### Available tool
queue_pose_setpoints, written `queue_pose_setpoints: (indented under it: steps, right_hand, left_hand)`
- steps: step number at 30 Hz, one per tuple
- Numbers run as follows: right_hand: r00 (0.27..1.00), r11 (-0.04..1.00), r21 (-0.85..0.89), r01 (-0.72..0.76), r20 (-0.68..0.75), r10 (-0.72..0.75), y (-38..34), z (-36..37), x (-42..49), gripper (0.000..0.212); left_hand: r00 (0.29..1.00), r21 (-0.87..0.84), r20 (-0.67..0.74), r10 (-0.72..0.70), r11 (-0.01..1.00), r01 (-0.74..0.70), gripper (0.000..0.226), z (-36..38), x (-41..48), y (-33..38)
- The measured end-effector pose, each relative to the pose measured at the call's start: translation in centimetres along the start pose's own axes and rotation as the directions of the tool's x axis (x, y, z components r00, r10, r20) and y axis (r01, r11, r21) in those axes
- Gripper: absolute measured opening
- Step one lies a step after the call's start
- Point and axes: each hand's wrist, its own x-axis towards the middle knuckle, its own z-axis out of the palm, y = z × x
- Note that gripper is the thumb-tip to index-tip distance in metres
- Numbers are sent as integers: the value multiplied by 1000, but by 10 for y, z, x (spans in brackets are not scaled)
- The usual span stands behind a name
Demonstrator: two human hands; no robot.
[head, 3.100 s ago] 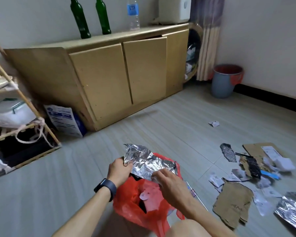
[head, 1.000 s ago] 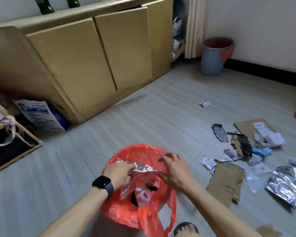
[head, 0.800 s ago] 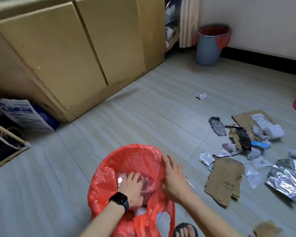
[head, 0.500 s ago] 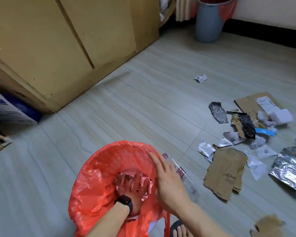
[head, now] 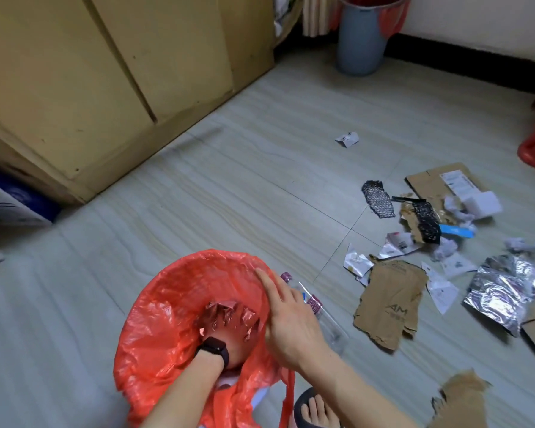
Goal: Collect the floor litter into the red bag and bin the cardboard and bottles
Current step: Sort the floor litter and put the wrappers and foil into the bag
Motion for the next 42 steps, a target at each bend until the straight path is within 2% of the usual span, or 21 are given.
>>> queue_pose_setpoints:
  steps: [2, 4, 5, 6, 8, 10, 13, 17, 20, 24, 29, 35, 38, 42]
  right_hand:
    - [1000, 999, -52, -7, 22, 8, -4, -3, -1, 88]
    - [999, 986, -166, -17, 40, 24, -4, -10, -1, 78]
    - [999, 979, -205, -7, 42, 16, -6, -16, -4, 71]
    - [999, 975, -220, 13, 32, -6, -5, -20, -6, 65]
    - [1000, 975, -220, 22, 8, -21, -7, -36, -17, 58]
    - [1000, 973, -229, 8, -26, -14, -3, -59, -27, 56]
    - [998, 917, -398, -11, -60, -14, 15, -105, -42, 54]
    - [989, 807, -573, -140, -115, 90, 56, -183, -74, 44]
    - [978, 740, -640, -209, -142, 153, 85, -239, -103, 42]
    - [927, 735, -565, -375, -235, 292, 139, -293, -152, 42]
    - [842, 767, -348, -540, -230, 488, 206, -295, -195, 47]
    - [816, 785, -232, -575, -99, 569, 273, -244, -195, 57]
    - [812, 788, -218, -575, -36, 582, 299, -223, -169, 60]
    - [820, 808, -211, -550, 48, 570, 341, -191, -120, 53]
  left_hand:
    - [999, -36, -19, 33, 999, -33, 94, -23, -15, -5]
    - [995, -101, -96, 16, 995, -26, 80, -45, -30, -11]
    - [997, -137, -79, -7, 991, -4, 68, -58, -42, -13]
    - [997, -146, -70, -12, 989, 2, 57, -68, -51, -15]
    - [990, -138, -141, 5, 990, -25, 45, -93, -68, -14]
    - [966, -107, -259, 12, 993, -41, 41, -119, -84, -11]
    - [916, -79, -395, 71, 991, -111, 38, -162, -101, 8]
    - [834, -54, -510, 213, 959, -278, 30, -227, -116, 79]
    - [772, 45, -537, 340, 925, -377, 31, -265, -126, 144]
    - [708, 225, -508, 490, 869, -440, 31, -291, -133, 236]
    - [763, 331, -347, 546, 832, -445, 29, -277, -98, 309]
    - [886, 376, -138, 442, 851, -366, 31, -233, 1, 309]
    - [916, 374, -78, 394, 863, -340, 31, -212, 48, 296]
    - [939, 297, -34, 343, 900, -318, 41, -178, 116, 282]
